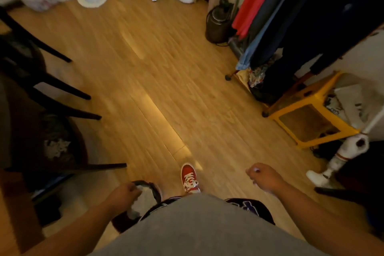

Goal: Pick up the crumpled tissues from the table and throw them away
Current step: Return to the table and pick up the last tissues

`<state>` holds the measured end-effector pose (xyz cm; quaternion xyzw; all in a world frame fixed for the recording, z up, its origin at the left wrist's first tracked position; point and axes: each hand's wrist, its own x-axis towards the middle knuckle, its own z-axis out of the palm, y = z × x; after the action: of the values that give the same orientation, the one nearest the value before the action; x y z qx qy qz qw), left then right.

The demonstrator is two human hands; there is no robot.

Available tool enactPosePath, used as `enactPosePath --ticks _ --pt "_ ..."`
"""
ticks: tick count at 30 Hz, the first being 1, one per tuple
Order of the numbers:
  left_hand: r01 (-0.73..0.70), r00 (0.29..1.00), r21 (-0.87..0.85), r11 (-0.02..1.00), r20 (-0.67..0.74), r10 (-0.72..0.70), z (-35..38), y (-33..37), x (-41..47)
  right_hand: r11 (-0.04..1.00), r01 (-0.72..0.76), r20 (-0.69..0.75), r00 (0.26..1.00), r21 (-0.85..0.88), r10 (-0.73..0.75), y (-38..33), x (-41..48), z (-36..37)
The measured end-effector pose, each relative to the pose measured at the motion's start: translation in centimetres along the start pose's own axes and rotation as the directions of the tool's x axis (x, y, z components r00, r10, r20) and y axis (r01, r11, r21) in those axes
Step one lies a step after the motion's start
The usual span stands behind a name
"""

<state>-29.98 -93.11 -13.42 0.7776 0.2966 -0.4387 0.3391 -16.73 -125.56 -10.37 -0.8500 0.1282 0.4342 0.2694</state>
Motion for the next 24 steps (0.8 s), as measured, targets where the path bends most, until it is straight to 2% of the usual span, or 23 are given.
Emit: enactPosePath --ticks 2,4,6,9,15,19,21,24 --pt "0.050 0.999 -0.129 0.990 0.004 -0.050 -5.6 -1.4 1.0 1.000 -0.006 -0.001 1.000 -0.007 0.006 -1.2 1.4 -2.1" --pt "0.053 0.996 -0.229 0.972 -0.063 -0.069 -10.5 -2.9 1.9 1.000 -0.028 -0.008 1.000 -0.012 0.028 -2.2 2.7 -3.9" --pt "0.054 0.995 -0.219 0.974 -0.069 -0.070 -11.6 0.9 3.9 0.999 -0.047 -0.014 0.999 -0.017 0.046 -2.9 4.2 -5.6" --pt "-0.077 0.995 -0.251 0.965 -0.074 0.060 -13.0 6.5 6.0 0.997 -0.071 -0.005 0.997 -0.043 0.071 -4.0 7.3 -8.1" --pt "-0.170 0.980 -0.248 0.954 -0.144 0.137 -19.2 15.6 10.3 0.991 -0.103 0.039 0.994 -0.080 0.106 -7.6 15.4 -13.1" --pt "-0.093 0.985 -0.311 0.946 -0.168 0.041 -23.2 17.3 11.7 0.981 -0.083 0.073 0.993 -0.177 0.097 -14.1 20.4 -16.7" --pt "-0.057 0.982 -0.346 0.937 -0.188 -0.010 -24.9 16.8 12.2 0.961 0.004 0.129 0.991 -0.276 0.033 -18.7 22.7 -18.1" --pt "0.024 0.978 -0.448 0.894 -0.175 -0.114 -26.5 14.9 12.5 0.933 0.126 0.178 0.982 -0.337 -0.069 -26.5 25.6 -19.2"
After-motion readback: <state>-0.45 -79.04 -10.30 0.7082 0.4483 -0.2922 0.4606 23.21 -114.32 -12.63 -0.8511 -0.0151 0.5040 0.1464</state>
